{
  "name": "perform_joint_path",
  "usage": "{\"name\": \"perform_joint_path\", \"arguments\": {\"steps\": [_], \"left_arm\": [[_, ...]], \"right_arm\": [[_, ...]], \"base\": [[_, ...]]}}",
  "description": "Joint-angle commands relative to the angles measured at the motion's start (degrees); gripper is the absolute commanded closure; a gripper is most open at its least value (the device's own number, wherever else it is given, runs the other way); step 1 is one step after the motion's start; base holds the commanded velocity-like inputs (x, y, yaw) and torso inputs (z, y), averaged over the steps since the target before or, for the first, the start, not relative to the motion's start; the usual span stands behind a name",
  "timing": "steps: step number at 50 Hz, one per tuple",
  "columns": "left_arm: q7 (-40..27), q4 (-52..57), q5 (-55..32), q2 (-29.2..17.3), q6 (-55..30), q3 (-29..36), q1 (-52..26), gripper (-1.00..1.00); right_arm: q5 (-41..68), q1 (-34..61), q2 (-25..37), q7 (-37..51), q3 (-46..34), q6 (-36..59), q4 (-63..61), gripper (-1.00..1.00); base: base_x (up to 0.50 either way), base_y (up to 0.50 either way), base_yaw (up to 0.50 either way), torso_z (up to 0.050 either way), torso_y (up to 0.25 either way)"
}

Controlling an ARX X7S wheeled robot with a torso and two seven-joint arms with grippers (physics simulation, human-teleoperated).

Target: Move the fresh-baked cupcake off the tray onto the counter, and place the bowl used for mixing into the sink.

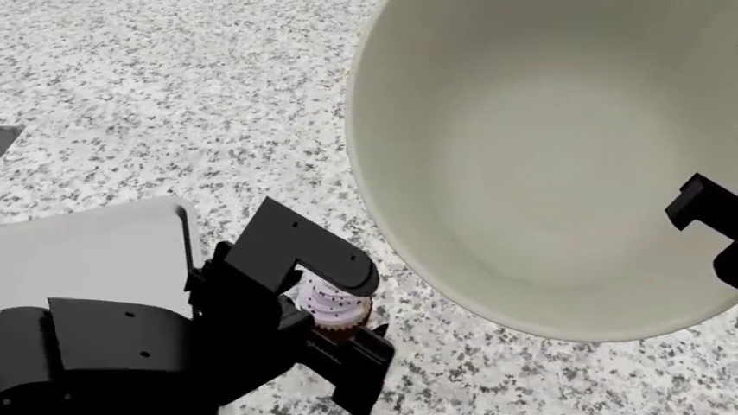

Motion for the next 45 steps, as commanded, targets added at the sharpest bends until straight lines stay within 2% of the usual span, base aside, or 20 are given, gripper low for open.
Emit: {"name": "perform_joint_path", "arguments": {"steps": [1, 6, 7, 10, 11, 16, 21, 26, 31, 32, 33, 34, 35, 36, 38, 40, 45], "left_arm": [[-9.1, 13.4, -9.1, -1.8, -6.0, -4.4, -1.4, -1.0], [-18.8, 22.3, -19.0, -4.4, -9.6, -9.0, 0.0, -1.0], [-22.2, 24.1, -24.5, -5.3, -10.3, -10.6, 0.3, -1.0], [-29.6, 28.0, -33.3, -8.0, -10.5, -13.0, -0.4, -1.0], [-30.7, 29.3, -33.8, -8.6, -10.6, -13.2, -0.8, -1.0], [-40.4, 35.1, -45.5, -14.7, -7.5, -17.3, -5.4, -1.0], [-45.4, 37.8, -53.7, -20.1, -3.0, -21.5, -9.4, -1.0], [-48.3, 39.3, -55.7, -25.6, -1.0, -26.3, -13.5, -1.0], [-51.8, 41.7, -58.3, -35.5, 0.9, -33.4, -16.0, -1.0], [-52.0, 42.0, -58.3, -36.3, 0.9, -34.0, -16.0, -1.0], [-52.9, 42.7, -58.7, -39.2, 1.2, -36.2, -15.9, -1.0], [-52.9, 43.1, -58.4, -39.8, 1.1, -36.7, -15.9, -1.0], [-53.2, 44.2, -58.5, -42.7, 1.3, -39.8, -15.5, -1.0], [-53.8, 44.3, -58.8, -43.5, 1.7, -40.3, -15.0, -1.0], [-54.0, 45.4, -59.9, -47.9, 2.7, -46.9, -11.5, -1.0], [-54.7, 46.3, -59.7, -50.9, 2.8, -52.1, -10.0, -1.0], [-55.1, 46.6, -60.9, -54.6, 1.9, -58.2, -6.7, -1.0]], "right_arm": [[-0.2, -0.5, 0.3, -0.8, 0.8, -0.3, -0.2, 1.0], [0.0, -1.5, 0.8, -1.2, 2.0, -0.3, -0.4, 1.0], [-0.3, -1.9, 0.8, -1.5, 2.3, -0.2, -0.4, 1.0], [-1.0, -2.7, 0.3, -2.7, 3.0, 0.0, 0.1, 1.0], [-1.1, -2.8, 0.2, -2.9, 3.0, 0.0, 0.2, 1.0], [-0.9, -2.6, 0.4, -3.1, 2.8, 0.0, 0.1, 1.0], [-1.4, -2.1, 0.3, -3.1, 1.9, -0.1, 0.2, 1.0], [-1.8, -0.7, 0.3, -3.2, 0.2, 0.1, -0.1, 1.0], [-3.1, -0.2, -0.2, -4.8, -0.5, 0.9, -0.3, 1.0], [-3.2, -0.1, -0.2, -4.9, -0.7, 1.0, -0.3, 1.0], [-3.6, 0.3, -0.5, -5.2, -1.1, 1.0, -0.1, 1.0], [-3.8, 0.4, -0.5, -5.2, -1.4, 1.0, -0.1, 1.0], [-4.4, 1.0, -0.9, -5.9, -1.8, 1.3, -0.2, 1.0], [-4.9, 1.1, -0.9, -6.0, -1.9, 1.4, -0.3, 1.0], [-8.6, 2.0, -1.5, -9.1, -1.5, 2.8, -1.9, 1.0], [-7.6, 2.9, -1.8, -8.6, -2.6, 2.5, -1.9, 1.0], [-7.4, 9.7, -2.7, -8.1, -7.3, 3.2, -3.7, 1.0]], "base": [[0.0, 0.0, 0.0, 0.0, 0.0], [0.0, 0.0, 0.0, 0.0, 0.0], [0.0, 0.0, 0.0, 0.0, 0.0], [0.0, 0.0, 0.0, 0.0, 0.0], [0.0, 0.0, 0.0, 0.0, 0.0], [0.0, 0.0, 0.0, 0.0, 0.0], [0.0, 0.0, 0.0, 0.0, 0.0], [0.0, 0.0, 0.0, 0.0, 0.0], [0.0, 0.0, 0.0, 0.0, 0.0], [0.0, 0.0, 0.0, 0.0, 0.0], [0.0, 0.0, 0.0, 0.0, 0.0], [0.0, 0.0, 0.0, 0.0, 0.0], [0.0, 0.0, 0.0, 0.0, 0.0], [0.0, 0.0, 0.0, 0.0, 0.0], [0.0, 0.0, 0.0, 0.0, 0.0], [0.0, 0.0, 0.0, 0.0, 0.0], [0.0, 0.0, 0.0, 0.0, 0.0]]}}
